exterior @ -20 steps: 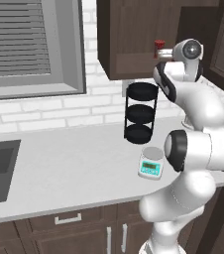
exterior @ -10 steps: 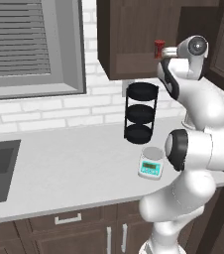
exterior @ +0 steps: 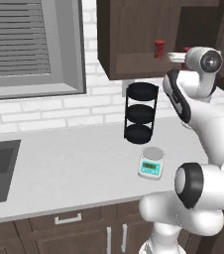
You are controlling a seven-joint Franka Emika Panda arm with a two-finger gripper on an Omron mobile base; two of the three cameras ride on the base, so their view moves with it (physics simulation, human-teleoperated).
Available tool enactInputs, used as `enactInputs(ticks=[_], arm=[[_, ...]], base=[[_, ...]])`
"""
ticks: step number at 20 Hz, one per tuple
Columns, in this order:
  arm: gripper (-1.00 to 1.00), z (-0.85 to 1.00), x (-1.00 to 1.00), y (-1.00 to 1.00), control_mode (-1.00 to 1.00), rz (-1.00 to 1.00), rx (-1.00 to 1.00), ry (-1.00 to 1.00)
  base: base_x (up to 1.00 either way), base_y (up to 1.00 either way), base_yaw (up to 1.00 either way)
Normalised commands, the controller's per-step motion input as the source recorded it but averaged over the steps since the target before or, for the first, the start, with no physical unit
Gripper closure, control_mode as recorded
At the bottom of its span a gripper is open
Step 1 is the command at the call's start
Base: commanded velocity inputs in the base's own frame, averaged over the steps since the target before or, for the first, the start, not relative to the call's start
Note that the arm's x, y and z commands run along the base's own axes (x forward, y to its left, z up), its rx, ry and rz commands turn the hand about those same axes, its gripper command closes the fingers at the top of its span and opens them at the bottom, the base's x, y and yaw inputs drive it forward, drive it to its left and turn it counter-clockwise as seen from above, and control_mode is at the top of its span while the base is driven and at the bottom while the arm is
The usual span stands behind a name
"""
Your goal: Pick the yogurt and place it on the digital scale for weighing, and close the cabinet.
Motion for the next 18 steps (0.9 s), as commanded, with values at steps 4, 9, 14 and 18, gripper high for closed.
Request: enactInputs(ticks=[4,9,14,18], arm=[[1.00,0.00,-0.99,0.52,-1.00,0.00,0.00,-0.17],[1.00,-0.02,-1.00,0.44,-1.00,0.00,0.00,-0.04],[1.00,-0.21,-1.00,0.33,-1.00,0.03,0.00,0.12],[1.00,-0.57,-0.83,0.37,-1.00,0.28,0.00,0.15]], base=[[0.00,0.00,0.00],[0.00,0.00,0.00],[0.00,0.00,0.00],[0.00,0.00,0.00]])
